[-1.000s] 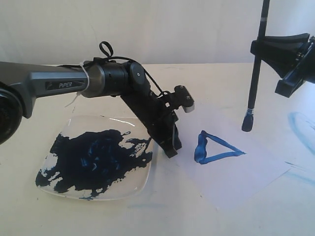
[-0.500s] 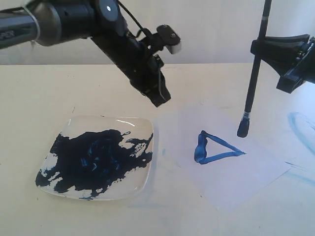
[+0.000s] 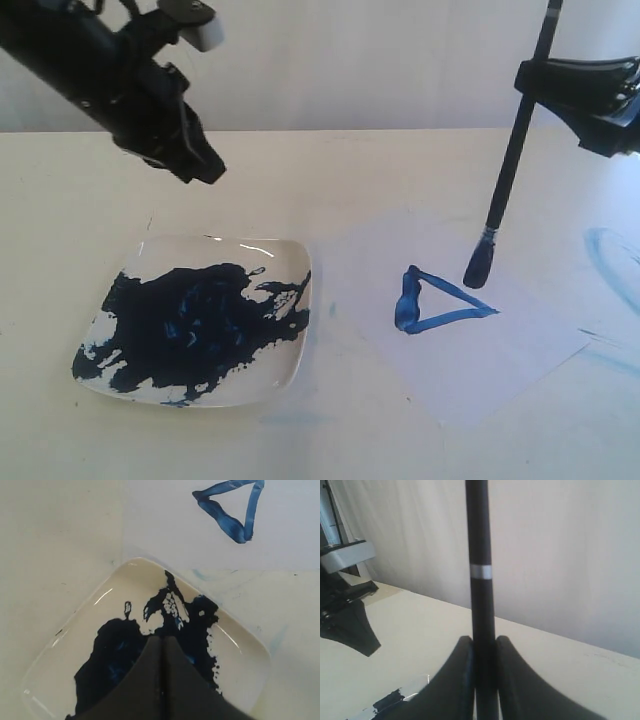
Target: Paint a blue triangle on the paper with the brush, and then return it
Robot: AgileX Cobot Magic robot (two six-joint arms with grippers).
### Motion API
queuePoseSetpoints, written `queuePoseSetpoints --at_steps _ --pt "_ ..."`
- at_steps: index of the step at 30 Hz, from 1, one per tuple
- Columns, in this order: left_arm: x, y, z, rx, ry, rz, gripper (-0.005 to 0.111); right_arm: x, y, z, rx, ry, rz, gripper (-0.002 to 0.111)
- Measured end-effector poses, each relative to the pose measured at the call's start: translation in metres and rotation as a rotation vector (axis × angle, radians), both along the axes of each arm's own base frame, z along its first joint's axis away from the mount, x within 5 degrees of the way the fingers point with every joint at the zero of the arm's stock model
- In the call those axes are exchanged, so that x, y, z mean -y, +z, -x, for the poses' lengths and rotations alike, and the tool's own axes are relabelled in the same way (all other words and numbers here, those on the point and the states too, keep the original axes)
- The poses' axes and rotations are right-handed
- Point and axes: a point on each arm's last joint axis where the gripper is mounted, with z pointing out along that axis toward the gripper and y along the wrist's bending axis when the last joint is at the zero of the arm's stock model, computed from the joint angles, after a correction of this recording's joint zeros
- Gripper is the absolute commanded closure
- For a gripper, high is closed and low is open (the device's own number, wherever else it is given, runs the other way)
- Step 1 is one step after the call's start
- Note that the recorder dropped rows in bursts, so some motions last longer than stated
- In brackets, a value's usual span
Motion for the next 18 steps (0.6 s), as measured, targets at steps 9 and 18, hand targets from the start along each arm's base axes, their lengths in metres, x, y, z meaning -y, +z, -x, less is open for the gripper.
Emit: queuePoseSetpoints --at_steps 9,18 --pt "-0.054 0.027 0.109 0.218 0.072 0.071 0.107 -0.004 0.024 0.029 0.006 0.010 -0.046 0.108" --pt "-0.098 0.016 0.213 0.315 0.164 0.211 0.107 -0.004 0.031 0.068 -0.041 -0.088 -0.077 0.108"
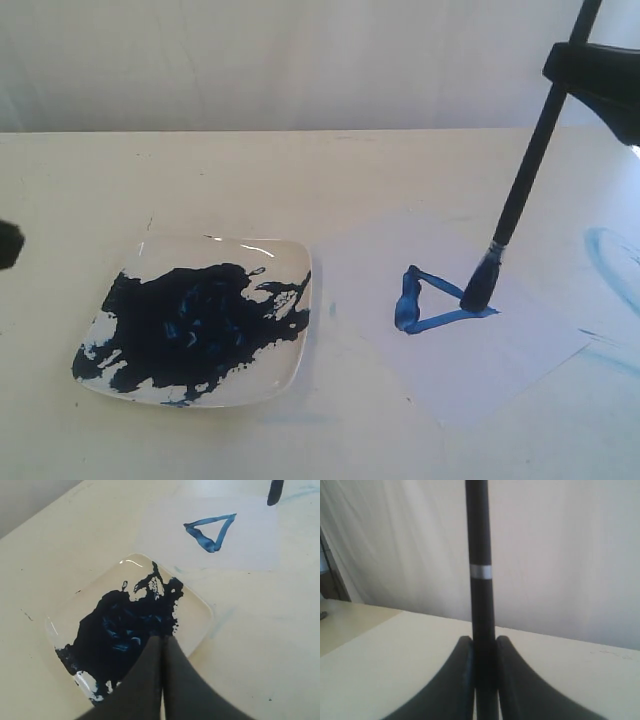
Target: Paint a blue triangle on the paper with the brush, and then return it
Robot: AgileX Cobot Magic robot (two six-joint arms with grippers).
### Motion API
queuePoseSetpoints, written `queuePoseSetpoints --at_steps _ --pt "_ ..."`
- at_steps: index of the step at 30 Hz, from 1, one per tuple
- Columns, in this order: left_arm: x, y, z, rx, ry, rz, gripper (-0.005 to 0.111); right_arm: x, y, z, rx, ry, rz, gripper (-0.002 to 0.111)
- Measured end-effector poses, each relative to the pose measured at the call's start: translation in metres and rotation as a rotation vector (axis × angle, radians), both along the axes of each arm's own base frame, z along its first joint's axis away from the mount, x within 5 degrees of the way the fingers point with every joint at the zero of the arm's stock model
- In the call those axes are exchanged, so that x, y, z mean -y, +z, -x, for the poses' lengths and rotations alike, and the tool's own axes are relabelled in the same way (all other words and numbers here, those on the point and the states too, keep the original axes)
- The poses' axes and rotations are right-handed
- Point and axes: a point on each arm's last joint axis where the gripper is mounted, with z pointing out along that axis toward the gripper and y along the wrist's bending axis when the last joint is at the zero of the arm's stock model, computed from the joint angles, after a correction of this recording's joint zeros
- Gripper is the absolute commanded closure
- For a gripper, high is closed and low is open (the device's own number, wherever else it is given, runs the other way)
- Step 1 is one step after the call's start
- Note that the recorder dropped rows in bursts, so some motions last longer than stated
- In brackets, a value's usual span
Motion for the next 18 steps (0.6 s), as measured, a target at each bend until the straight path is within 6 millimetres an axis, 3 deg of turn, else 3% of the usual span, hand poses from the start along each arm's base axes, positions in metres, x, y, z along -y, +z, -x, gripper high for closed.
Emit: queuePoseSetpoints --at_steps 7,12,18 --pt "-0.018 -0.033 0.051 -0.017 -0.029 0.009 0.107 -0.007 0.012 0.012 0.005 -0.045 -0.098 0.108" --pt "-0.024 -0.052 0.064 0.024 -0.036 0.011 0.107 -0.023 0.008 0.008 -0.083 -0.076 -0.138 0.108" --pt "-0.026 -0.052 0.066 0.079 -0.037 0.014 0.107 -0.059 -0.004 -0.009 -0.236 -0.021 -0.174 0.108"
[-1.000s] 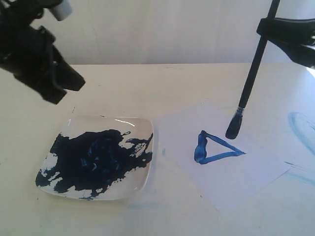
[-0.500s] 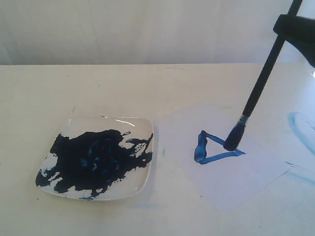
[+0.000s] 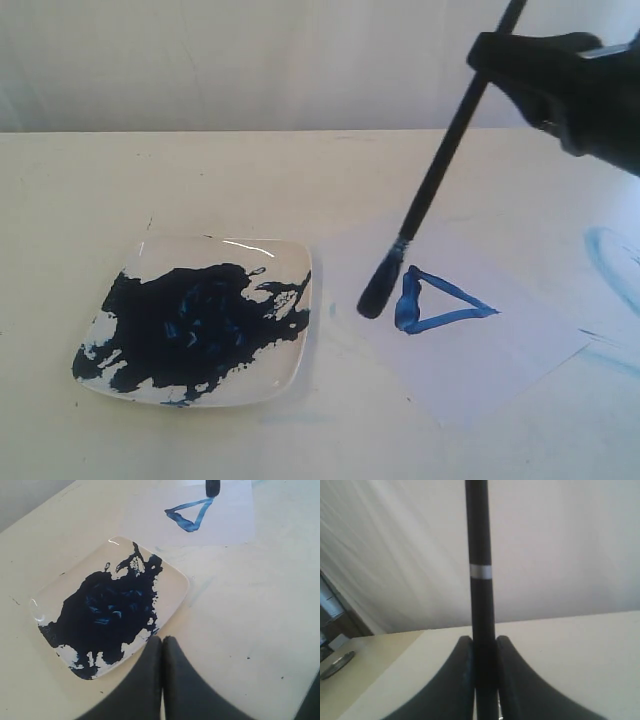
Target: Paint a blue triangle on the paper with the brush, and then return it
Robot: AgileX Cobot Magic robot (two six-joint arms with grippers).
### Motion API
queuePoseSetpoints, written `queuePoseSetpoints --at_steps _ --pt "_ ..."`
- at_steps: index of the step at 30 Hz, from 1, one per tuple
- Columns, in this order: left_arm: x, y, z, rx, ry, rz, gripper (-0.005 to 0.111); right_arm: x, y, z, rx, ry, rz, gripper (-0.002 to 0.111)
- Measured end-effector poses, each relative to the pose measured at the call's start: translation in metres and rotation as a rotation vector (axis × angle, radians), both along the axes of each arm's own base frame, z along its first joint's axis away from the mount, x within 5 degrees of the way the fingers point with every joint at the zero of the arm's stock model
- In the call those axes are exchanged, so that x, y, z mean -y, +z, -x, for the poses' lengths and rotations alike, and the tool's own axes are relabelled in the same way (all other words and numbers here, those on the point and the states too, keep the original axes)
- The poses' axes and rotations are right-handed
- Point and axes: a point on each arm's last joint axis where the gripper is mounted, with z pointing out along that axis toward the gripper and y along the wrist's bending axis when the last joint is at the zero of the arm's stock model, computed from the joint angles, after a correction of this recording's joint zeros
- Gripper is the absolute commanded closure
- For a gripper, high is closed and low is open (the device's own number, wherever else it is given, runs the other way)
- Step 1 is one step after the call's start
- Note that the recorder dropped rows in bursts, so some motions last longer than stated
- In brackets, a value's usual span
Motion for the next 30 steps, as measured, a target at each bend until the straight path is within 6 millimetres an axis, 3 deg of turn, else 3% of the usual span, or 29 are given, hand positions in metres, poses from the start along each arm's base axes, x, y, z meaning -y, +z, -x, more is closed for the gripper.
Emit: queuePoseSetpoints --at_steps 8,15,23,30 --pt "0.000 0.000 0.000 0.001 -0.001 -0.001 0.107 -0.076 -0.014 -0.035 -0.086 0.118 -0.040 0.108" --pt "0.000 0.000 0.000 0.001 -0.001 -0.001 0.107 -0.135 -0.027 -0.065 -0.183 0.074 -0.097 0.108" --pt "0.000 -0.004 -0.001 -0.008 0.000 -0.005 0.107 -0.143 -0.084 -0.098 -0.576 -0.137 -0.289 0.108" --pt "0.001 -0.009 -0.002 -0.025 0.000 -0.011 0.107 -0.149 -0.113 -0.102 -0.667 -0.150 -0.251 0.108"
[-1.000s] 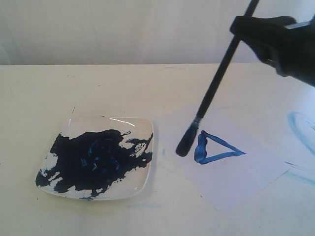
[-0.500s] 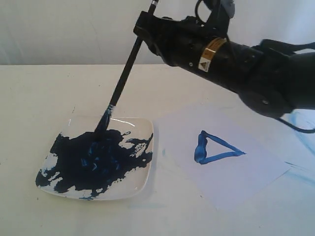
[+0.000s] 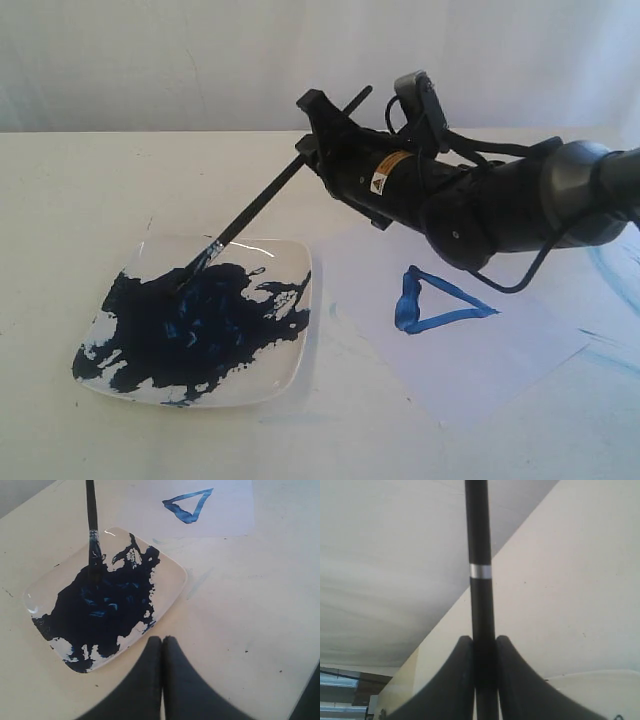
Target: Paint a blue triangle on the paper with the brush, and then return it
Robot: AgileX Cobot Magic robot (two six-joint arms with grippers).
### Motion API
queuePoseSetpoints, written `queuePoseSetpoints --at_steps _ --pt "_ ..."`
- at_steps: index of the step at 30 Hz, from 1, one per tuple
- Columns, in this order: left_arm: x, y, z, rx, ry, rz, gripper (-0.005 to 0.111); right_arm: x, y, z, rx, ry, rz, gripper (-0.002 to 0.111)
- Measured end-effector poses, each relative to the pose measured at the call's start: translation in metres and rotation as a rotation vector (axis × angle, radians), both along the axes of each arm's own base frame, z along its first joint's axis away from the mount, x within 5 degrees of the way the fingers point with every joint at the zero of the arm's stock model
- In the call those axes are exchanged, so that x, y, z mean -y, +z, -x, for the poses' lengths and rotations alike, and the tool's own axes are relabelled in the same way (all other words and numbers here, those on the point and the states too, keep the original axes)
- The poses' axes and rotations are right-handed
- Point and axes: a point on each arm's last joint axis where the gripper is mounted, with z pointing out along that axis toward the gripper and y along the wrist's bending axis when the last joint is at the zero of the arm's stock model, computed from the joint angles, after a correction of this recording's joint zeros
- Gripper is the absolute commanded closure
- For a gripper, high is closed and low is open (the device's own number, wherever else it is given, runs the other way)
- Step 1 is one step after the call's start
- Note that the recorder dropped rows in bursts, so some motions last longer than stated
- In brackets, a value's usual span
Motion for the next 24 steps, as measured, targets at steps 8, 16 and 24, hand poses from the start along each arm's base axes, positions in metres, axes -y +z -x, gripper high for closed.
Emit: queuePoseSetpoints --at_steps 8,16,24 --pt "0.000 0.000 0.000 -0.001 0.000 0.002 0.107 0.002 -0.016 -0.001 -0.108 -0.029 0.073 0.108" --pt "0.000 0.000 0.000 -0.003 -0.001 0.007 0.107 -0.001 -0.043 -0.005 -0.147 -0.035 0.083 0.108" --pt "0.000 0.000 0.000 -0.001 0.000 0.009 0.107 -0.003 -0.063 -0.007 -0.197 -0.048 0.070 0.108"
